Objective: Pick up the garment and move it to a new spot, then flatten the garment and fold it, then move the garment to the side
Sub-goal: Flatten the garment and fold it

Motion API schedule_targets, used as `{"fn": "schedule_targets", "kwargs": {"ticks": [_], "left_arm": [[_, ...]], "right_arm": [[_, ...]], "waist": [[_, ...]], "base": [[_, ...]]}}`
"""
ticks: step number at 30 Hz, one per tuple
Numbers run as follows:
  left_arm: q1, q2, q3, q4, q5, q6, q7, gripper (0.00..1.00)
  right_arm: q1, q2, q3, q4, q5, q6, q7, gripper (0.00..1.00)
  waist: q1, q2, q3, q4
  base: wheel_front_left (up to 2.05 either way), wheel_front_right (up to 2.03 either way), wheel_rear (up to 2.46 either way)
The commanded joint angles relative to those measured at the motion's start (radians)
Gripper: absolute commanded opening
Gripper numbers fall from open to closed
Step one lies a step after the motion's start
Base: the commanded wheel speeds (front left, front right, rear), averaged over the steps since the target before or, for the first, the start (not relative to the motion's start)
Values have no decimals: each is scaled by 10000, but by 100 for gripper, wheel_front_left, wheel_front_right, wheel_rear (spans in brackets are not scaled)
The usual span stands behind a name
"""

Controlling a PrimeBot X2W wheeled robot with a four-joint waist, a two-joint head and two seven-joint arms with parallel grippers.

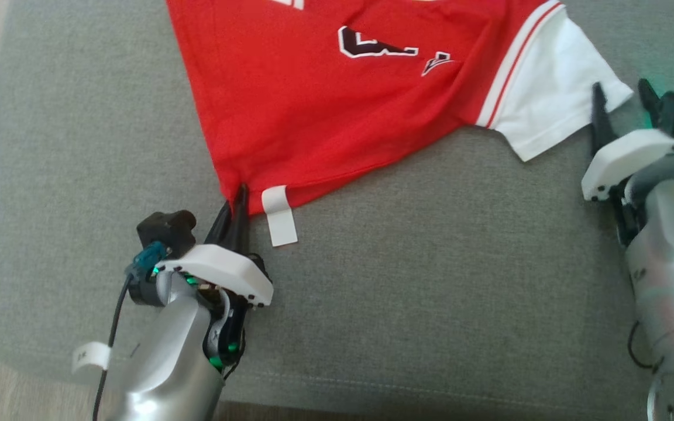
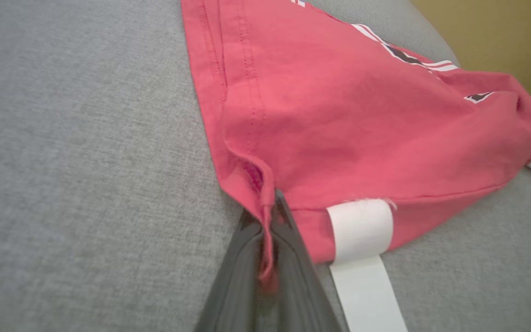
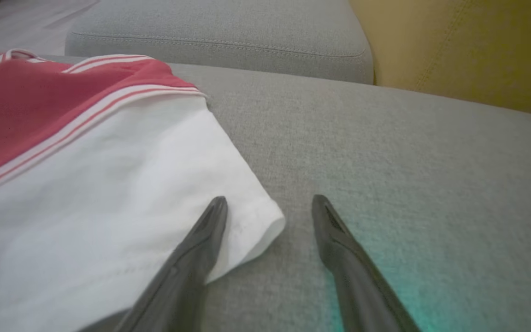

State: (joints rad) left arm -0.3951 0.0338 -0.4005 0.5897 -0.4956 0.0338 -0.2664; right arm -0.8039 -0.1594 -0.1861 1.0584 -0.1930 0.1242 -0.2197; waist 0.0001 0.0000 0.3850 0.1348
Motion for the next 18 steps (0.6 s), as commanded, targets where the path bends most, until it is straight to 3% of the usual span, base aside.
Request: {"fn": "schedule_targets", "kwargs": {"ticks": [1,5,10,15,18], "left_arm": [[29,164,203,-44,-9,5,46,0],[48,164,382,-148,194,17,46,0],[28,164,1298,-868,934,110,46,0],[-139,351,2390,-2211,1900,-45,46,0],[-437,759,2952,-2934,2298,-227,46,0]], "right_arm": [[-132,97,26,164,-75,65,159,0],[-224,88,-79,500,-176,65,-21,0],[-416,145,-119,236,109,65,-359,0],[-646,441,-96,-936,1290,65,-415,0],[-749,566,283,-1845,2240,65,-417,0]], "waist": [[-1,0,39,82],[-1,0,-168,-39],[-1,0,-693,-394],[-1,0,-1450,-826],[-1,0,-1902,-1118]], "base": [[0,0,0],[0,0,0],[0,0,0],[0,0,0],[0,0,0]]}}
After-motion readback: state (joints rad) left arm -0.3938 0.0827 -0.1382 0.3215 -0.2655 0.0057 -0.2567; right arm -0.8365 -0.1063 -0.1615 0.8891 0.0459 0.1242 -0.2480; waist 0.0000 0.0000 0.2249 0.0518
